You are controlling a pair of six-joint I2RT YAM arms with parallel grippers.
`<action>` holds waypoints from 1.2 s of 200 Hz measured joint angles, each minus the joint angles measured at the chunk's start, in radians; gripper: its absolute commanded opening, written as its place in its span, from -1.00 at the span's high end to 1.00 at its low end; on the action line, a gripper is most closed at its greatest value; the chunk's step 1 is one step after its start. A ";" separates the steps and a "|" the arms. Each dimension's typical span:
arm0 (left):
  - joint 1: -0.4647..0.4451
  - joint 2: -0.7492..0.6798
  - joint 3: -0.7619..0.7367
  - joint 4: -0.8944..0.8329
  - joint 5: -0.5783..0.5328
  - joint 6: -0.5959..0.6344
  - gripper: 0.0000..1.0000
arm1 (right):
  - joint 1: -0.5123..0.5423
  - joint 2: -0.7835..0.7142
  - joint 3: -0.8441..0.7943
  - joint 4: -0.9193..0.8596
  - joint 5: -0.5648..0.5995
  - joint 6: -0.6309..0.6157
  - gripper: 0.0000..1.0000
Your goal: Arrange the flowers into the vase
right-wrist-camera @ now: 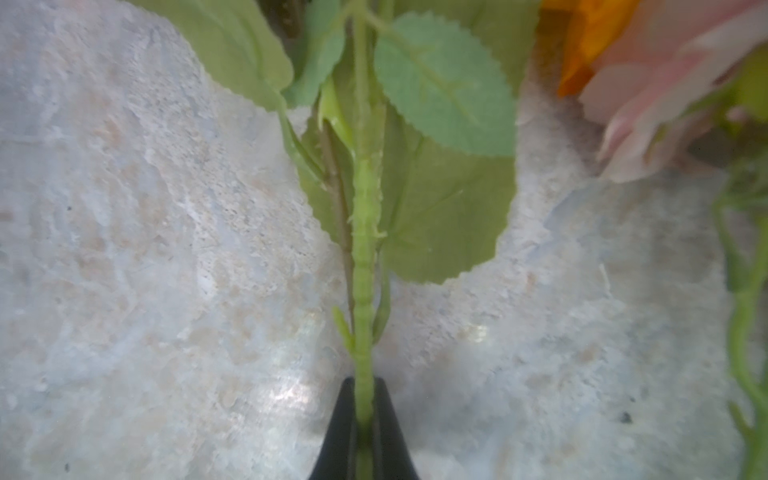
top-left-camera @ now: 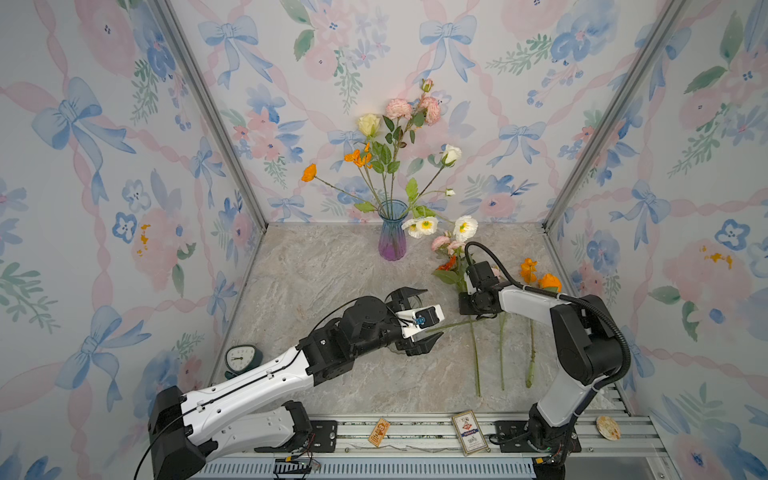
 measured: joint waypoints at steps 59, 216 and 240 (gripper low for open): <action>0.000 0.000 -0.001 0.000 0.000 0.005 -0.96 | -0.013 -0.210 -0.056 0.000 -0.053 -0.006 1.00; 0.000 -0.022 -0.004 0.000 -0.001 0.014 -0.96 | -0.100 -0.326 -0.099 -0.063 -0.208 0.031 1.00; -0.001 -0.019 -0.017 0.019 0.076 0.006 -0.96 | -0.100 -0.364 -0.099 -0.063 -0.220 0.031 1.00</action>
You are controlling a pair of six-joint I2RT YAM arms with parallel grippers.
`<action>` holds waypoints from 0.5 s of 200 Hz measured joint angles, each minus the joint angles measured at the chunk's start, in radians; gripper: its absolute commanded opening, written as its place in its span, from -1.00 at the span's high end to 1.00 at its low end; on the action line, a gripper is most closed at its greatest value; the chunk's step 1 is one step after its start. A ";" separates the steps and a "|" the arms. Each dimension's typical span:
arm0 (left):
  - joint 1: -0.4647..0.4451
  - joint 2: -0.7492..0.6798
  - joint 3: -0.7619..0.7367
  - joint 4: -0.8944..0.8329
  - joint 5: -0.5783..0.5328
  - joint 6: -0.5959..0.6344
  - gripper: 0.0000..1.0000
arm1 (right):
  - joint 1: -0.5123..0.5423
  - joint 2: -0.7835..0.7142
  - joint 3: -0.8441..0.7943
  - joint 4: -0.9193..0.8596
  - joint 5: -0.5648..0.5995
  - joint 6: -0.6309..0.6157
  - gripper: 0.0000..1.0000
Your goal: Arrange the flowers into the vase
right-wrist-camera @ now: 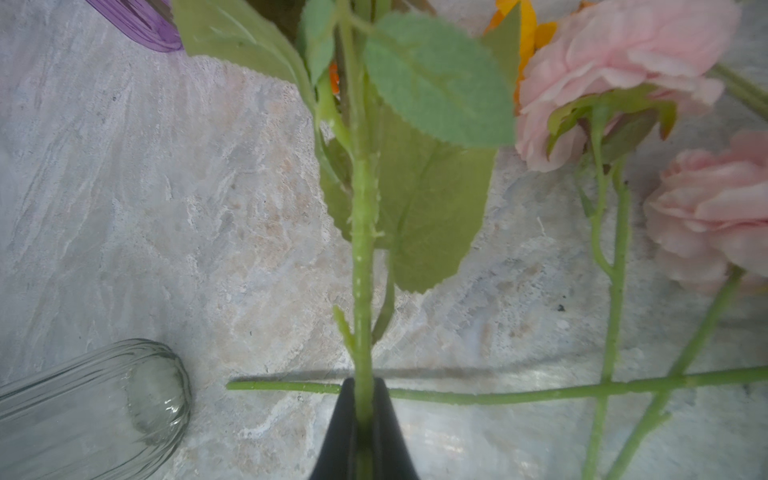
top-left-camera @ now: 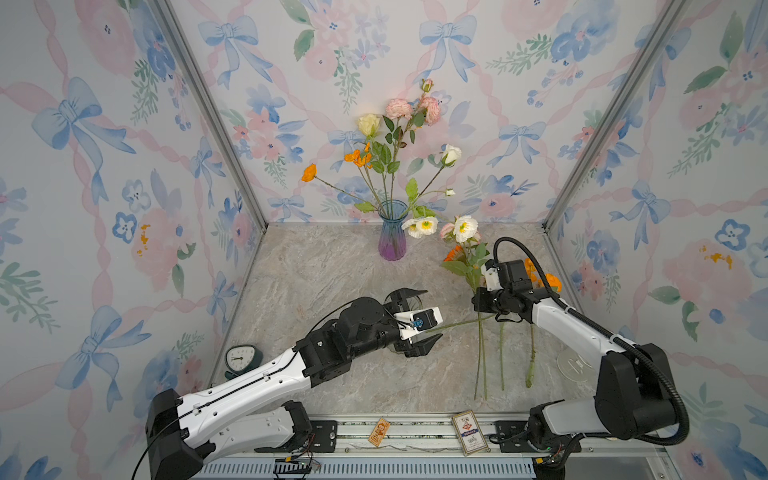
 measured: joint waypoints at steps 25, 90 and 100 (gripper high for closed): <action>-0.043 0.087 0.033 0.033 0.079 -0.067 -0.67 | -0.007 -0.100 0.000 0.000 -0.004 0.003 1.00; -0.190 0.403 0.230 0.049 0.029 -0.275 -0.23 | -0.079 -0.292 -0.014 -0.013 0.007 0.003 1.00; -0.198 0.443 0.253 0.049 0.027 -0.300 -0.17 | -0.090 -0.317 -0.016 -0.026 0.010 0.003 1.00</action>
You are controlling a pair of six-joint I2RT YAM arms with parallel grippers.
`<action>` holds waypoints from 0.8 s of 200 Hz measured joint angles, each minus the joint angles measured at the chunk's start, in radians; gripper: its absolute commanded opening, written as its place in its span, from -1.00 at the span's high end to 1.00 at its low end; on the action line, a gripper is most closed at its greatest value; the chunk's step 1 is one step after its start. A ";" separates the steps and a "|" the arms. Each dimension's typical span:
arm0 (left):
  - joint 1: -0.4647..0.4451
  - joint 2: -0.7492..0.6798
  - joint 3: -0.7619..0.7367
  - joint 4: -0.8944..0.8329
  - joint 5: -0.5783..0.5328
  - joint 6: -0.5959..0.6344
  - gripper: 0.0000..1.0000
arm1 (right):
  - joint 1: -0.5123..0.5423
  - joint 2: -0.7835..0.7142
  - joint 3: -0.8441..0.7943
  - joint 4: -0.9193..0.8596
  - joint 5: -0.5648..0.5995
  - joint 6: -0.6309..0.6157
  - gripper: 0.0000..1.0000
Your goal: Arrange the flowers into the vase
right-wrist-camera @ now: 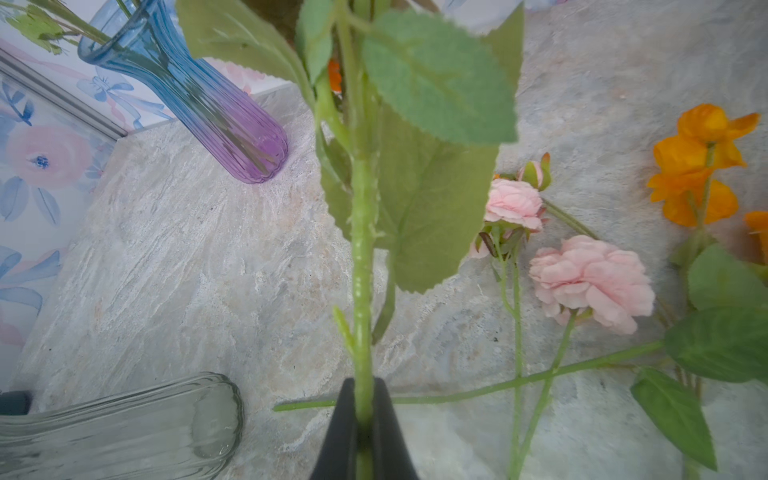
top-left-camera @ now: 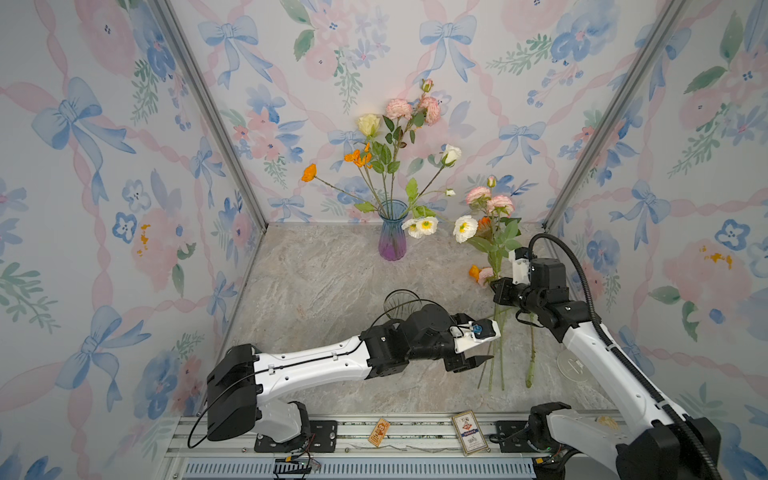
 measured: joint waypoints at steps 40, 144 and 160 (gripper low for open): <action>-0.016 0.144 0.055 0.000 -0.039 -0.101 -0.07 | -0.024 -0.064 0.000 -0.031 0.003 0.000 1.00; -0.029 0.337 0.106 0.017 -0.077 -0.200 0.09 | -0.040 -0.103 0.000 -0.080 0.003 -0.008 1.00; -0.029 0.357 0.116 0.019 -0.077 -0.203 0.17 | -0.040 -0.103 0.000 -0.080 0.003 -0.008 1.00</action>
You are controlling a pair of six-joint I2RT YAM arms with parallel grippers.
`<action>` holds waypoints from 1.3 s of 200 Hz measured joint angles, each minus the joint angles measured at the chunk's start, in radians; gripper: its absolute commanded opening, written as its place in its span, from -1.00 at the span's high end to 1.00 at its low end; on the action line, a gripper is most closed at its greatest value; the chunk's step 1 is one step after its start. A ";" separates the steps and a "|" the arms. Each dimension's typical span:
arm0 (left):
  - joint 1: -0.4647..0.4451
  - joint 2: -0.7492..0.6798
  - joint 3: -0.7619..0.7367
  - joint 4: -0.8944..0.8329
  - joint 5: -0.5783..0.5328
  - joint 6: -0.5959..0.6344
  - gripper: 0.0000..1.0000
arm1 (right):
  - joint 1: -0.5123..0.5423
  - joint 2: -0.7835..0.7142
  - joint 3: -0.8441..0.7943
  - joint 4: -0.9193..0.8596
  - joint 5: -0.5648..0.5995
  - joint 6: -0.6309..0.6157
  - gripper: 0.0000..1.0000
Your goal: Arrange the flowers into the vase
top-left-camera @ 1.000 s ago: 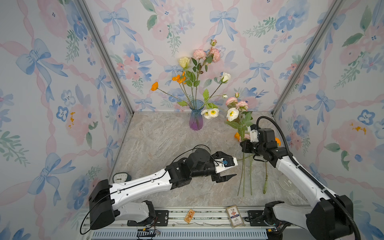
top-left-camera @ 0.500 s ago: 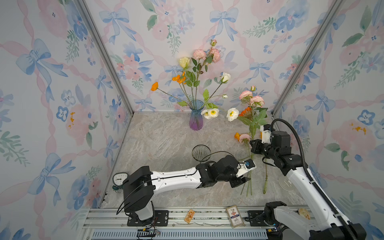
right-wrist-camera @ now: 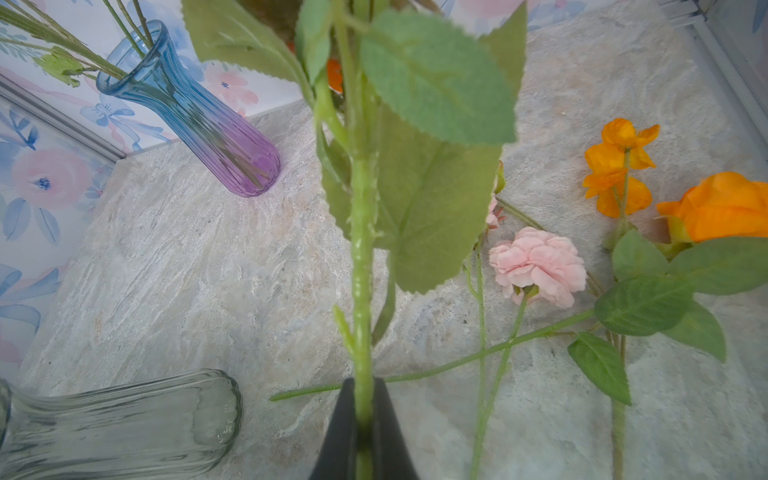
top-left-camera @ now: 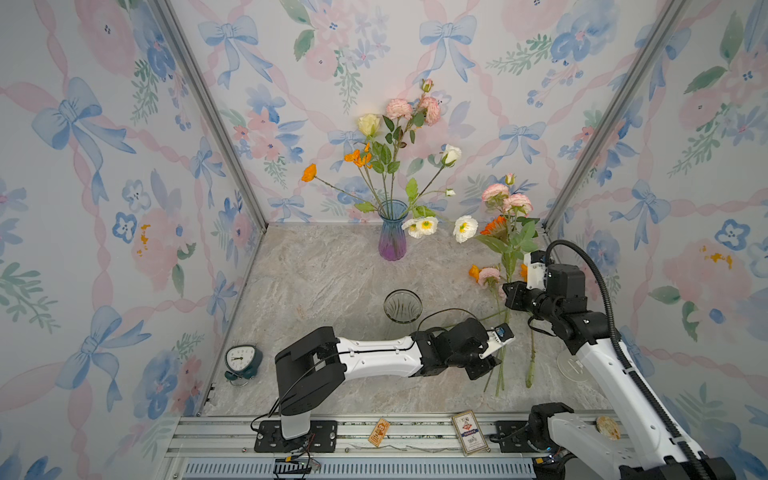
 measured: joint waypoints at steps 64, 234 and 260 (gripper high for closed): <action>0.000 0.054 0.035 0.010 -0.019 -0.044 0.89 | -0.001 0.000 0.000 0.000 -0.004 0.001 0.99; 0.067 0.079 0.044 0.011 -0.301 -0.157 1.00 | -0.012 0.031 0.004 -0.060 -0.064 -0.026 1.00; 0.067 0.079 0.045 0.011 -0.314 -0.157 1.00 | -0.012 0.031 0.004 -0.060 -0.063 -0.026 0.99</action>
